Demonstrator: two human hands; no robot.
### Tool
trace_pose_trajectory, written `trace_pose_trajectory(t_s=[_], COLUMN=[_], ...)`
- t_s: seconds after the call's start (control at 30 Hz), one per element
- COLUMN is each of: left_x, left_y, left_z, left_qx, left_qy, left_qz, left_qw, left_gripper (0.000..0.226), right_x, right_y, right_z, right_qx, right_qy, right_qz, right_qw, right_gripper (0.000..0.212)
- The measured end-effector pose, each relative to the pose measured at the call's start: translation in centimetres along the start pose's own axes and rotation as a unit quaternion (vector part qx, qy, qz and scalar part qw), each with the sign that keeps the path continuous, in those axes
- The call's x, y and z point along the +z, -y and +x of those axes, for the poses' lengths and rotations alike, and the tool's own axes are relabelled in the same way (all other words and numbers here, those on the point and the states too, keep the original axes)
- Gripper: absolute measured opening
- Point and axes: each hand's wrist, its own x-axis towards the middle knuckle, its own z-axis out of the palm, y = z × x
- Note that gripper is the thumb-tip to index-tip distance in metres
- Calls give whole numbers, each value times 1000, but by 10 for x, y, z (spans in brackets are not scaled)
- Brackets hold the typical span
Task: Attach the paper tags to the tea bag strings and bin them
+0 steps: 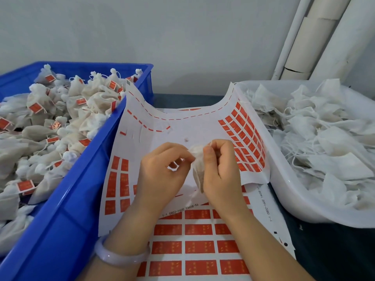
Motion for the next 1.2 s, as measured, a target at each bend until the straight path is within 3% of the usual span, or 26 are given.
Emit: trace_pose_trajectory(t_s=[0.23,0.37,0.5,0.67,0.73,0.87,0.97,1.07,1.13,1.2], left_x=[1,4,6,8,7,-3,-6,-7,-10,-11], left_y=[-4,-2,1,-4,-9,-13,-16,-13,-11,-8], left_z=[0,0,1,1,2,6,7,9,9,9], left_qx=[-39,-131,-170,-223,-263,-332,-327,-352,-349,-342], left_qy=[21,59,89,107,90,102,138,135,138,141], left_qz=[29,9,8,-89,-182,-430,-436,-493,-539,-554], left_qw=[999,990,981,965,943,834,827,784,754,745], left_gripper=[16,17,20,34,33,35,31,29,26,24], right_x=[2,1,1,0,1,1,1,3,3,0], right_y=[-5,-6,-6,-4,-4,-5,-4,-1,1,2], right_z=[-1,2,1,2,1,-2,-2,-4,-4,-1], right_qx=[-38,-44,-44,-38,-43,-45,-55,-66,-27,36], right_qy=[16,26,29,28,31,54,67,97,92,54], right_qz=[-27,-34,-39,-32,-35,-42,-48,-29,23,91], right_qw=[999,998,998,998,998,997,995,993,995,994], right_gripper=[9,8,7,6,6,4,6,11,4,12])
